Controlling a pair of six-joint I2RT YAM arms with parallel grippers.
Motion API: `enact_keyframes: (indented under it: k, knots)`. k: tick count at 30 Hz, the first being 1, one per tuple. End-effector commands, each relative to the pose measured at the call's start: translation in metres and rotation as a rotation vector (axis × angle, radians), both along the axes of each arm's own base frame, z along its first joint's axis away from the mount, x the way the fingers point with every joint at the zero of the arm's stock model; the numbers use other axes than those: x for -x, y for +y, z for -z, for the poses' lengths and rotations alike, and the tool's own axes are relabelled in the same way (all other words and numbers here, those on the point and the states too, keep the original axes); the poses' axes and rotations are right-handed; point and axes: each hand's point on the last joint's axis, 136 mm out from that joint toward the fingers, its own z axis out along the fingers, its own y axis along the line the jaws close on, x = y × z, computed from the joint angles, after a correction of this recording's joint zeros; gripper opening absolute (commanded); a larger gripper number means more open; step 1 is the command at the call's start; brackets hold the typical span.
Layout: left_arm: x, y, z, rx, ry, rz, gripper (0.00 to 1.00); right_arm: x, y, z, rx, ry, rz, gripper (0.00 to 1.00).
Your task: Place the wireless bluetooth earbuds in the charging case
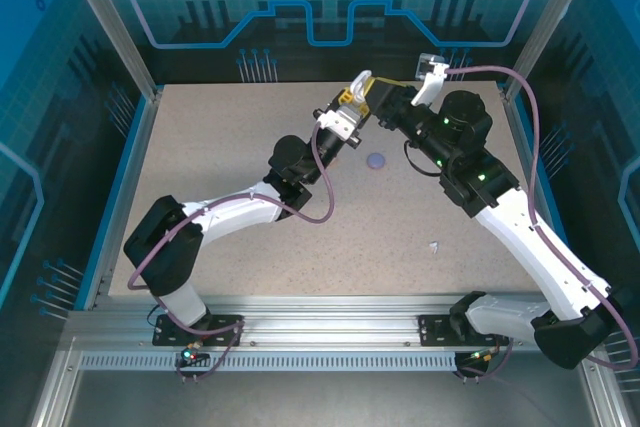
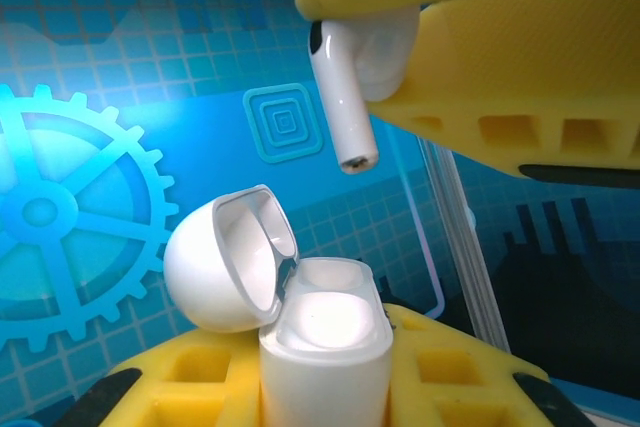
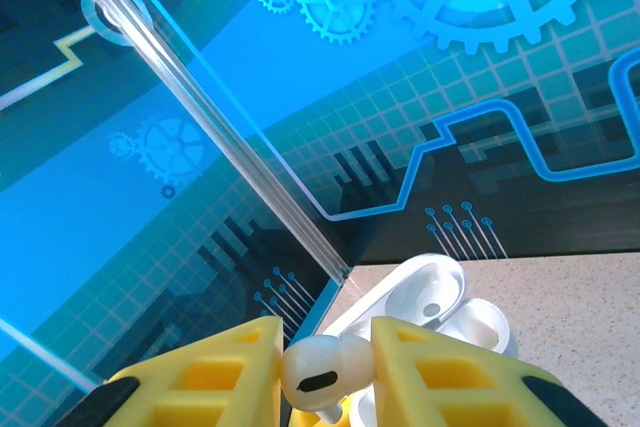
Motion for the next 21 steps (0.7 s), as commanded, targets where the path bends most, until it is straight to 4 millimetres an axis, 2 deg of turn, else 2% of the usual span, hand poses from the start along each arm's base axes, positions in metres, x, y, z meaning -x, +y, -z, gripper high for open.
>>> enact_keyframes:
  k: [1,12,21]
  knots:
    - [0.018,0.002,-0.031,0.079,-0.033,0.079,0.00,-0.003,0.000,-0.003,-0.028,-0.017,0.023,0.28]
    - [0.023,0.002,-0.036,0.100,-0.001,0.127,0.00,-0.006,0.001,0.016,-0.032,0.038,0.019,0.28]
    - [0.023,-0.001,-0.034,0.096,0.008,0.138,0.00,-0.009,0.005,0.021,-0.039,0.060,-0.008,0.27]
